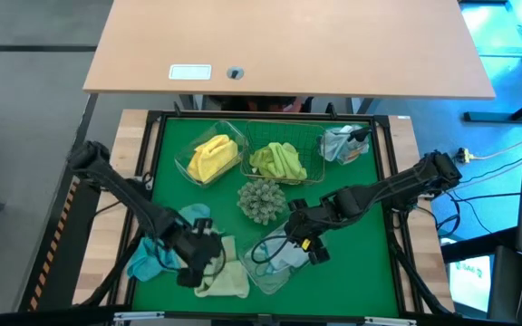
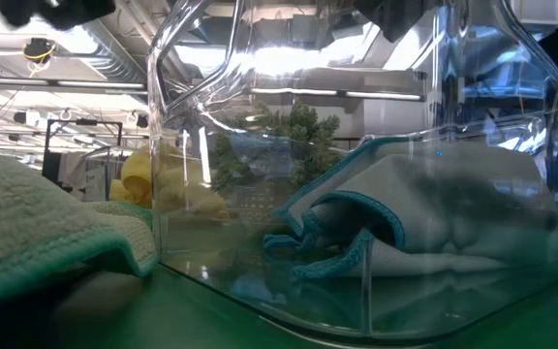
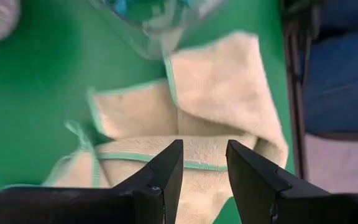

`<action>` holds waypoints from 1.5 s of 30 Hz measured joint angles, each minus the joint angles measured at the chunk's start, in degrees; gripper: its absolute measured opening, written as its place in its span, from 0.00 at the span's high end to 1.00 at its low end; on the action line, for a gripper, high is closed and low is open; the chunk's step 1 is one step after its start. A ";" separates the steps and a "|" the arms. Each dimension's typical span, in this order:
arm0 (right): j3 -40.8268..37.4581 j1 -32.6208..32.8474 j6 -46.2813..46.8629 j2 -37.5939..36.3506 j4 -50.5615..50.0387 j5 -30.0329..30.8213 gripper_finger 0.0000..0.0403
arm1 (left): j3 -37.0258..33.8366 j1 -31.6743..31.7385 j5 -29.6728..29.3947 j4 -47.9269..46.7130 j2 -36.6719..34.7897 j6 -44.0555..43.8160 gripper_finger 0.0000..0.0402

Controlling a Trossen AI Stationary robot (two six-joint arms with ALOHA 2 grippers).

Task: Sort microfiber towel by color & place in baskets
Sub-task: Put the green microfiber towel into the wire basket

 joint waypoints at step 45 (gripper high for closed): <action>0.14 -0.01 -0.01 0.00 -3.45 -0.02 0.54 | -4.37 0.27 -0.31 5.82 19.07 -3.05 0.98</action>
